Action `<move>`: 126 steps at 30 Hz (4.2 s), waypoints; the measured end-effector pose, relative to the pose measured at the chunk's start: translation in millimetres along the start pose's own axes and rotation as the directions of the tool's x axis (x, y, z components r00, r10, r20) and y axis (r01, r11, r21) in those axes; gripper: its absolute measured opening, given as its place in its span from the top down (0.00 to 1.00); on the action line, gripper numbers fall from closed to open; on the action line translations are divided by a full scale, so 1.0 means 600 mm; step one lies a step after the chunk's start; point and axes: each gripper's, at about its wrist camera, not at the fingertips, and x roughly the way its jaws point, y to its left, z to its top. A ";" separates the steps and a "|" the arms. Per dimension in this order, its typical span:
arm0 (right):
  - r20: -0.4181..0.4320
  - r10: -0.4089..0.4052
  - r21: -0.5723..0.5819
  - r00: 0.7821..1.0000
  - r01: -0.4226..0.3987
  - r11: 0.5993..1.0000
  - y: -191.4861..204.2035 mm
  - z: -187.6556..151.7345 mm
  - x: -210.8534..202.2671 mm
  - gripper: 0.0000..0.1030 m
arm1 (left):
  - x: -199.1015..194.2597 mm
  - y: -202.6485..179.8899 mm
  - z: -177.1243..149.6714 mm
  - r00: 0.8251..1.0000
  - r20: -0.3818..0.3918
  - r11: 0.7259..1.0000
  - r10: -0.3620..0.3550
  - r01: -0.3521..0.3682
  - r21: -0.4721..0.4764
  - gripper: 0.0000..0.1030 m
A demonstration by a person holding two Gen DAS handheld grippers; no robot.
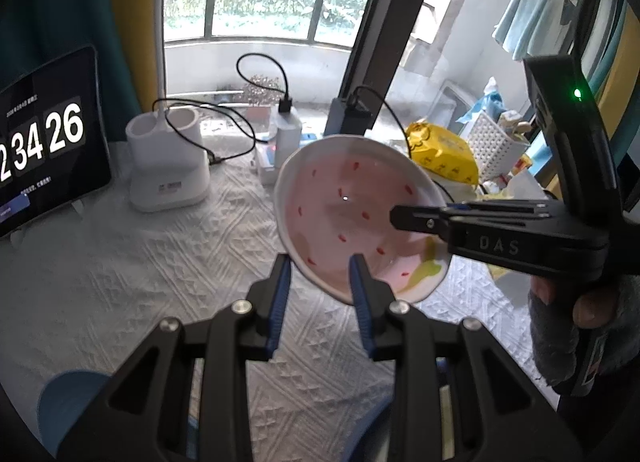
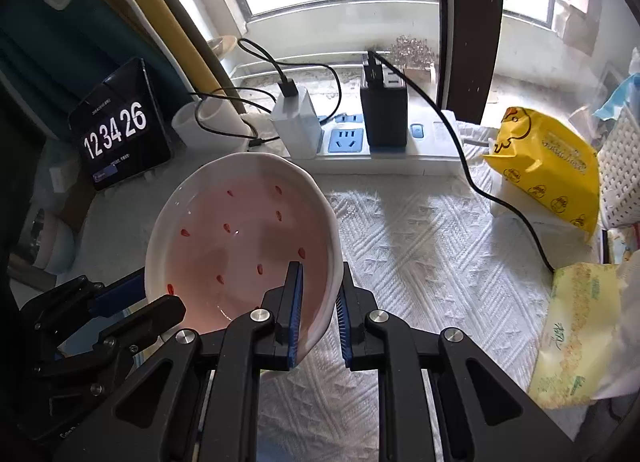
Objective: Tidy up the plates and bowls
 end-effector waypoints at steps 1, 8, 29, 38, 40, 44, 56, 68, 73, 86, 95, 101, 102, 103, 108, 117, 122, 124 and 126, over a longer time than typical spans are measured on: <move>0.004 -0.001 -0.002 1.000 0.001 1.000 0.003 -0.001 -0.005 0.83 | -0.006 -0.001 0.000 1.000 0.005 1.000 -0.002 0.002 0.001 0.70; 0.033 -0.012 -0.008 0.999 0.012 1.000 0.021 -0.012 -0.045 0.83 | -0.050 -0.010 -0.005 0.999 0.041 1.000 -0.018 0.018 0.007 0.70; 0.072 -0.036 -0.020 0.997 0.037 0.999 0.078 -0.066 -0.118 0.83 | -0.136 -0.013 -0.043 0.995 0.093 0.999 -0.047 0.045 0.021 0.70; 0.076 -0.038 -0.008 0.996 0.039 0.999 0.081 -0.091 -0.134 0.83 | -0.151 -0.023 -0.060 0.993 0.096 0.998 -0.061 0.058 0.034 0.70; 0.076 -0.040 -0.006 0.996 0.041 0.999 0.081 -0.097 -0.138 0.83 | -0.154 -0.025 -0.064 0.993 0.097 0.997 -0.066 0.063 0.036 0.70; 0.077 -0.044 0.001 0.996 0.044 0.999 0.080 -0.109 -0.144 0.83 | -0.159 -0.029 -0.073 0.993 0.095 0.997 -0.073 0.070 0.037 0.70; 0.061 -0.044 0.021 0.997 0.042 0.999 0.084 -0.151 -0.148 0.83 | -0.173 -0.041 -0.104 0.992 0.089 0.996 -0.084 0.081 0.043 0.70; 0.046 -0.042 0.039 0.998 0.040 0.998 0.083 -0.194 -0.153 0.83 | -0.182 -0.052 -0.136 0.992 0.076 0.994 -0.096 0.092 0.056 0.70; 0.035 -0.043 0.047 0.998 0.041 0.998 0.082 -0.211 -0.149 0.83 | -0.181 -0.056 -0.150 0.993 0.064 0.994 -0.095 0.092 0.056 0.70; -0.003 -0.041 0.061 0.999 0.041 0.997 0.079 -0.256 -0.137 0.83 | -0.175 -0.065 -0.191 0.995 0.021 0.993 -0.096 0.094 0.069 0.70; -0.044 -0.052 0.061 0.998 0.055 0.997 0.077 -0.278 -0.119 0.83 | -0.164 -0.067 -0.211 0.995 -0.013 0.992 -0.098 0.099 0.075 0.70; -0.049 -0.063 0.054 0.997 0.065 0.996 0.074 -0.285 -0.118 0.82 | -0.156 -0.070 -0.218 0.995 -0.032 0.991 -0.097 0.099 0.089 0.70; -0.049 -0.066 0.052 0.997 0.068 0.996 0.074 -0.286 -0.117 0.82 | -0.155 -0.070 -0.218 0.995 -0.034 0.991 -0.097 0.099 0.092 0.70; -0.049 -0.069 0.052 0.996 0.071 0.996 0.075 -0.286 -0.118 0.82 | -0.155 -0.070 -0.218 0.995 -0.034 0.991 -0.098 0.100 0.094 0.70; -0.052 -0.088 0.032 0.995 0.090 0.995 0.080 -0.285 -0.117 0.80 | -0.150 -0.069 -0.220 0.994 -0.046 0.989 -0.097 0.102 0.105 0.69; -0.049 -0.100 0.012 0.994 0.100 0.995 0.083 -0.286 -0.119 0.78 | -0.154 -0.072 -0.225 0.996 -0.045 0.986 -0.079 0.084 0.141 0.67; -0.039 -0.100 0.028 0.994 0.101 0.995 0.083 -0.286 -0.130 0.78 | -0.161 -0.070 -0.219 0.996 -0.035 0.985 -0.082 0.086 0.148 0.67; -0.034 -0.100 0.023 0.994 0.101 0.995 0.086 -0.287 -0.136 0.75 | -0.161 -0.071 -0.218 0.996 -0.033 0.985 -0.081 0.085 0.151 0.67; -0.030 -0.117 0.011 0.993 0.117 0.993 0.090 -0.289 -0.142 0.73 | -0.159 -0.071 -0.218 0.996 -0.035 0.985 -0.084 0.088 0.151 0.67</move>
